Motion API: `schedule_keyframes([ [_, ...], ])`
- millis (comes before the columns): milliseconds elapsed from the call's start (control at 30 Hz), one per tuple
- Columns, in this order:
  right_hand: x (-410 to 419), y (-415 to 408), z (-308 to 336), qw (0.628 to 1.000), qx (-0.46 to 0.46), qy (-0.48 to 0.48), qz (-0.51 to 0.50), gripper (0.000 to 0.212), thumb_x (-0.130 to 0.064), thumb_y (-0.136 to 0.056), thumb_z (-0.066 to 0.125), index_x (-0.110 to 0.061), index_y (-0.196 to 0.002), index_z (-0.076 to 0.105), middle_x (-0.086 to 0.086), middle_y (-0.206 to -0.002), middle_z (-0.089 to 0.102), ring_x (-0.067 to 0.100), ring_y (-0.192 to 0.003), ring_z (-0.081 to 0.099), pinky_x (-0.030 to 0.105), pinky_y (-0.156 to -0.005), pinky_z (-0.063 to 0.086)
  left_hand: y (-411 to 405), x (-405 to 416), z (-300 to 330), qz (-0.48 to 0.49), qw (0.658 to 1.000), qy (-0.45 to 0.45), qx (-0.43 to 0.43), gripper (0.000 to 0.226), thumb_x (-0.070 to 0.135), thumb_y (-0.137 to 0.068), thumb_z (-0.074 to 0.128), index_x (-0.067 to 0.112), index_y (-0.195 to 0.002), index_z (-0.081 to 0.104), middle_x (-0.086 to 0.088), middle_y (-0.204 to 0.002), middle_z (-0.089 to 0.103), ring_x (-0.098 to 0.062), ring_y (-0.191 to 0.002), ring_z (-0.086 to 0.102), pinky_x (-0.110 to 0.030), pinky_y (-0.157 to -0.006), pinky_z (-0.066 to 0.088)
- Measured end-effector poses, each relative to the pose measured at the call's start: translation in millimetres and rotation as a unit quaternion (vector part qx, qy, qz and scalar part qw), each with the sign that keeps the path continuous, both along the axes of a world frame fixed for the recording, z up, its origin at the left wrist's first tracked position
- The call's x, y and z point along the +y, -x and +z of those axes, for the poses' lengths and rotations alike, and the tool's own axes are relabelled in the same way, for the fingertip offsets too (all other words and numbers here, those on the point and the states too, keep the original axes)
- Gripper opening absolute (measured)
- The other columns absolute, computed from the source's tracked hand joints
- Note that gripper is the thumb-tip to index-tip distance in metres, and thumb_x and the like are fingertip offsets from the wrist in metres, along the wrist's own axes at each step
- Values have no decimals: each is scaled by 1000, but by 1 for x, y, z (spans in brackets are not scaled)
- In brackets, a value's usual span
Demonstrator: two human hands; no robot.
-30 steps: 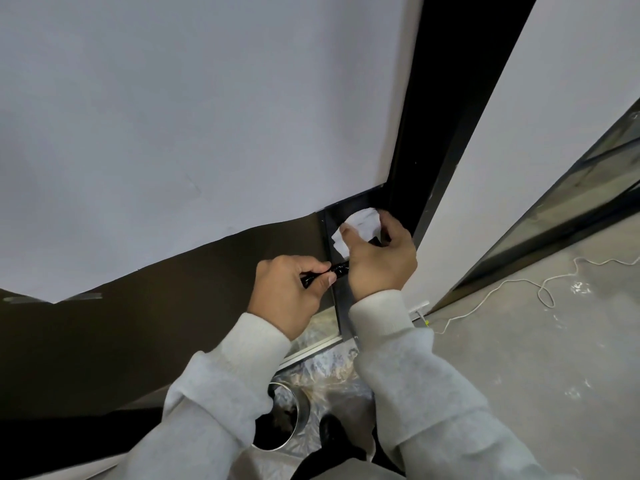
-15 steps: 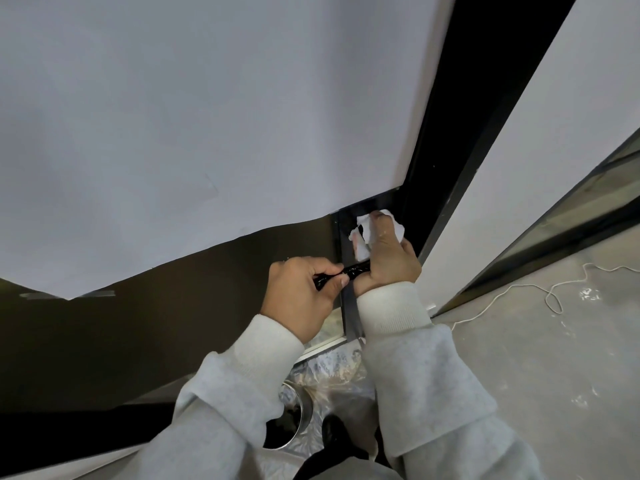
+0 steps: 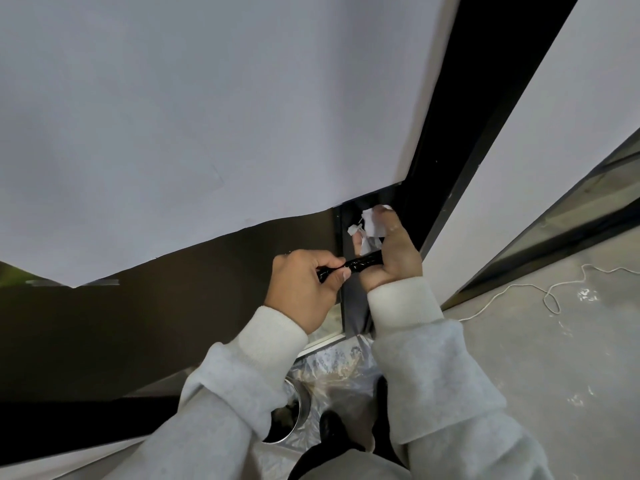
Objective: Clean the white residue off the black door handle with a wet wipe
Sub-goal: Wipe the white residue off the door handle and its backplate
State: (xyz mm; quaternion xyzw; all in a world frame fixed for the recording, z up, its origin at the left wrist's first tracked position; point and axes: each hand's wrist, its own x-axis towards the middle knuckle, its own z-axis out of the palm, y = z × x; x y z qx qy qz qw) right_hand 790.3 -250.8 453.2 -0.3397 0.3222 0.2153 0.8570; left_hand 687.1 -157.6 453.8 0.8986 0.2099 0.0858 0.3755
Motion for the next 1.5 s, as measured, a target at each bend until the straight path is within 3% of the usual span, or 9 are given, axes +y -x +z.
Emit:
schedule_keyframes([
  [233,4,17,-6,906,-187,380,-13,35,-27,-68,84,-22,-100,72,-5,-91,72,9,-80,68,13,-64,53,2,-3,3,3,1000,-12,-6,11,32,-87,76,33,-97,79,16,-97,76,-28,-108,62,-40,-100,46],
  [333,2,17,-16,823,-330,462,-31,33,-18,-77,82,-18,-109,74,-1,-110,66,8,-94,62,2,-76,45,2,-4,4,5,1000,-4,-5,11,33,-86,76,34,-97,79,16,-96,76,-27,-107,64,-44,-98,50],
  [467,-10,10,-31,675,-484,557,26,19,-18,-81,75,-20,-100,79,3,-119,66,27,-105,59,32,-82,54,3,-6,7,2,1000,-1,-25,10,28,-85,78,28,-95,81,12,-93,78,-19,-100,68,-39,-96,53],
  [633,-36,0,-33,492,-654,563,121,12,-16,-78,75,-11,-87,80,2,-103,73,31,-115,49,39,-90,48,3,-7,14,-14,999,-11,-32,10,24,-84,80,21,-93,82,8,-87,78,11,-80,64,2,-77,40],
  [700,-49,-1,-35,563,-659,489,98,12,-10,-78,72,-8,-86,80,2,-93,75,28,-111,57,36,-93,49,3,-7,16,-17,999,-10,-27,11,24,-84,79,20,-94,82,9,-87,77,13,-81,64,5,-74,38],
  [833,-75,7,-48,869,-327,371,-23,23,-6,-83,64,-20,-66,71,-11,-60,58,10,-63,52,30,-66,45,2,-8,18,-5,1000,-19,-7,15,29,-85,78,22,-98,81,10,-94,77,-2,-92,65,2,-81,36],
  [1000,-59,16,-46,988,-62,134,35,10,-13,-78,64,-14,-69,64,6,-61,58,22,-60,58,29,-55,48,3,-7,16,1,1000,-15,8,14,30,-86,77,26,-98,81,12,-95,77,-9,-98,64,1,-83,37],
  [1133,-40,6,-23,996,-20,-88,7,43,-25,-101,47,-15,-60,60,3,-54,58,19,-55,60,32,-61,55,3,-6,13,6,999,-24,23,11,35,-86,76,33,-97,80,18,-94,75,-23,-107,62,-32,-97,45],
  [1500,-22,-18,-18,998,-3,-5,58,11,-7,-93,57,-9,-84,63,10,-75,67,25,-68,68,39,-71,60,3,-7,14,15,999,-25,31,12,36,-88,74,33,-98,79,19,-95,74,-22,-109,57,4,-80,21],
])
